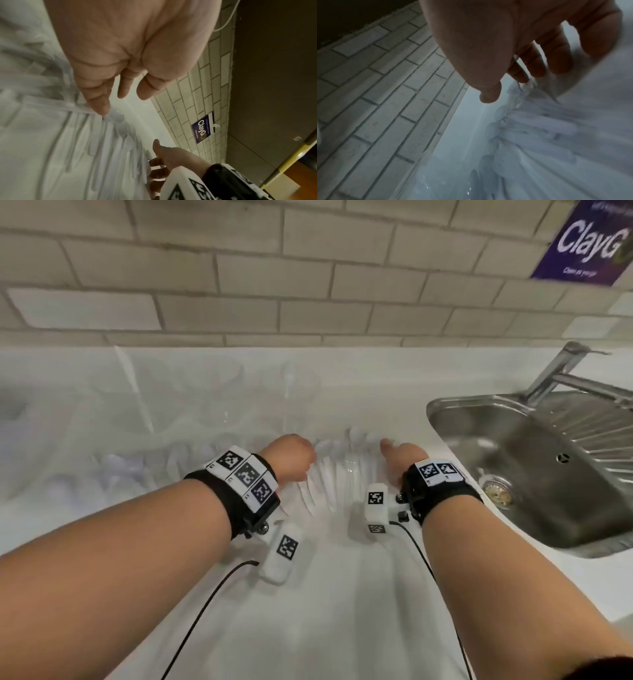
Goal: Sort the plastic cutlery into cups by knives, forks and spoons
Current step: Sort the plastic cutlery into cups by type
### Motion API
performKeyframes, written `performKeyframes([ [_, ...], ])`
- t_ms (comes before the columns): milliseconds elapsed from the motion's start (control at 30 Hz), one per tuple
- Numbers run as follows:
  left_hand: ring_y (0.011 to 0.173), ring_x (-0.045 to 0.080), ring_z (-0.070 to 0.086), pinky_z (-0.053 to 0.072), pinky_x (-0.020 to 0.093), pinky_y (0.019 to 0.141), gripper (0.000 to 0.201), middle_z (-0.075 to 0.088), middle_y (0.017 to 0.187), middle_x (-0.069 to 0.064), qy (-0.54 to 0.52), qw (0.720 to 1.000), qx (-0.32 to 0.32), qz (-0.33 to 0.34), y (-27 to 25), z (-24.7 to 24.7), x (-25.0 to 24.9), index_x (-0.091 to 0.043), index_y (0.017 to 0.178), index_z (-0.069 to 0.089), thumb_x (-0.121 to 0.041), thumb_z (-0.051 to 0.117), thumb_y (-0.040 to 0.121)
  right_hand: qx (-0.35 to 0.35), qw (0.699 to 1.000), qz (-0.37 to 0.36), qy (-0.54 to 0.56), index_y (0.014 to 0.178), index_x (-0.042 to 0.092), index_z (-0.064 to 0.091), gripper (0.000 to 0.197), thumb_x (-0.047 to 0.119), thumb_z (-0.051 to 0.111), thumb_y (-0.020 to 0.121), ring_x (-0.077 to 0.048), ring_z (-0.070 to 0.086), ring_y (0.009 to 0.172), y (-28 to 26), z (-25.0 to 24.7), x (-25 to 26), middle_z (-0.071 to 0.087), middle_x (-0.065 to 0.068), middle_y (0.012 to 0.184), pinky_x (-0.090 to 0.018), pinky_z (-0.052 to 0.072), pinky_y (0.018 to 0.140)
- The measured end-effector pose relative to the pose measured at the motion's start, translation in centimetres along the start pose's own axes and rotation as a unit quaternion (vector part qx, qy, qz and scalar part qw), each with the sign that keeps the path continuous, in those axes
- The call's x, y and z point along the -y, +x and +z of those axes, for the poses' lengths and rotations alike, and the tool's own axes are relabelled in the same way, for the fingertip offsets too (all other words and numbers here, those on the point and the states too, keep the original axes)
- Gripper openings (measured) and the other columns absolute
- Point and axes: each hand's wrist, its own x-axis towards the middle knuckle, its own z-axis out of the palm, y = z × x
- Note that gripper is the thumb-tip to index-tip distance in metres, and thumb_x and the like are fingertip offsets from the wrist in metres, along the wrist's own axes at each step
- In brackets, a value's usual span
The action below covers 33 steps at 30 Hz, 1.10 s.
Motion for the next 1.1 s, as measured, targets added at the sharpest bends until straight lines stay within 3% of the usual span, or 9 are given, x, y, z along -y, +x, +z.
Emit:
performKeyframes([
  [100, 0.063, 0.015, 0.05, 0.051, 0.029, 0.066, 0.026, 0.049, 0.073, 0.003, -0.012, 0.999, -0.03, -0.028, 1.2, 0.6, -0.5, -0.017, 0.068, 0.044, -0.012, 0.047, 0.094, -0.019, 1.0, 0.02, 0.014, 0.121, 0.014, 0.056, 0.073, 0.066, 0.021, 0.084, -0.034, 0.062, 0.102, 1.3, 1.0, 0.4, 0.064, -0.015, 0.114, -0.041, 0.046, 0.093],
  [233, 0.057, 0.013, 0.041, 0.04, 0.025, 0.056, 0.035, 0.041, 0.069, 0.001, 0.014, 0.999, -0.03, -0.037, 2.0, 0.9, -1.1, -0.017, 0.066, 0.039, -0.028, 0.041, 0.098, -0.015, 1.0, 0.012, -0.021, 0.112, 0.007, 0.06, 0.079, 0.071, 0.028, 0.08, -0.034, 0.064, 0.091, 0.6, 1.7, 2.1, 0.067, -0.017, 0.104, -0.039, 0.051, 0.088],
  [300, 0.062, 0.016, 0.046, 0.043, 0.027, 0.061, 0.038, 0.045, 0.072, 0.003, 0.0, 0.999, -0.013, -0.042, 2.1, 1.2, -1.4, -0.016, 0.068, 0.041, -0.038, 0.038, 0.098, 0.01, 0.999, -0.01, -0.05, 0.11, 0.008, 0.057, 0.067, 0.067, 0.036, 0.086, -0.031, 0.06, 0.088, -0.6, 1.4, 3.1, 0.064, -0.014, 0.101, -0.034, 0.049, 0.082],
  [433, 0.099, 0.033, 0.064, 0.049, 0.045, 0.096, 0.058, 0.066, 0.105, 0.019, -0.038, 0.997, 0.004, -0.064, 2.8, 1.8, -1.2, -0.004, 0.086, 0.054, -0.056, 0.031, 0.094, 0.063, 0.993, -0.061, -0.084, 0.092, 0.011, 0.057, 0.058, 0.067, 0.056, 0.078, -0.022, 0.063, 0.08, -2.5, 1.0, 4.3, 0.063, 0.0, 0.084, -0.03, 0.048, 0.067],
  [600, 0.101, 0.036, 0.065, 0.048, 0.045, 0.098, 0.075, 0.066, 0.11, 0.022, -0.062, 0.995, -0.004, -0.083, 2.9, 2.3, -1.4, 0.005, 0.108, 0.057, -0.062, 0.026, 0.093, 0.103, 0.982, -0.077, -0.138, 0.083, 0.015, 0.061, 0.051, 0.061, 0.075, 0.067, -0.019, 0.063, 0.071, -3.5, 1.1, 6.0, 0.067, -0.003, 0.079, -0.03, 0.054, 0.069],
  [667, 0.086, 0.031, 0.066, 0.052, 0.037, 0.086, 0.07, 0.066, 0.1, 0.016, -0.101, 0.991, 0.0, -0.092, 2.7, 2.2, -1.6, 0.004, 0.107, 0.055, -0.06, 0.028, 0.094, 0.109, 0.981, -0.074, -0.145, 0.078, 0.016, 0.058, 0.047, 0.057, 0.076, 0.067, -0.019, 0.063, 0.07, -3.5, 1.0, 6.5, 0.064, -0.002, 0.076, -0.029, 0.051, 0.069],
  [767, 0.055, 0.018, 0.047, 0.039, 0.024, 0.05, 0.051, 0.049, 0.077, 0.007, -0.148, 0.983, 0.031, -0.108, 2.4, 1.9, -1.5, -0.005, 0.102, 0.049, -0.053, 0.034, 0.097, 0.115, 0.979, -0.073, -0.151, 0.089, 0.012, 0.062, 0.052, 0.057, 0.076, 0.066, -0.022, 0.066, 0.078, -3.6, 1.2, 6.6, 0.064, -0.002, 0.076, -0.03, 0.052, 0.071],
  [933, 0.099, 0.026, 0.062, 0.048, 0.036, 0.09, 0.059, 0.063, 0.116, 0.015, -0.152, 0.977, 0.105, -0.111, 2.0, 2.1, -0.9, -0.003, 0.106, 0.051, -0.057, 0.03, 0.096, 0.075, 0.98, -0.064, -0.176, 0.088, 0.013, 0.06, 0.039, 0.038, 0.079, 0.065, -0.019, 0.065, 0.07, -3.5, 2.3, 6.9, 0.067, -0.001, 0.075, -0.027, 0.051, 0.059],
  [1100, 0.067, 0.017, 0.038, 0.031, 0.026, 0.058, 0.062, 0.05, 0.091, 0.011, -0.133, 0.98, 0.095, -0.116, 1.5, 2.3, -1.3, -0.007, 0.093, 0.055, -0.061, 0.025, 0.095, 0.051, 0.977, -0.065, -0.199, 0.121, 0.007, 0.048, 0.058, 0.024, 0.075, 0.073, -0.03, 0.063, 0.102, -2.7, 3.4, 7.1, 0.064, -0.009, 0.11, -0.034, 0.052, 0.077],
])
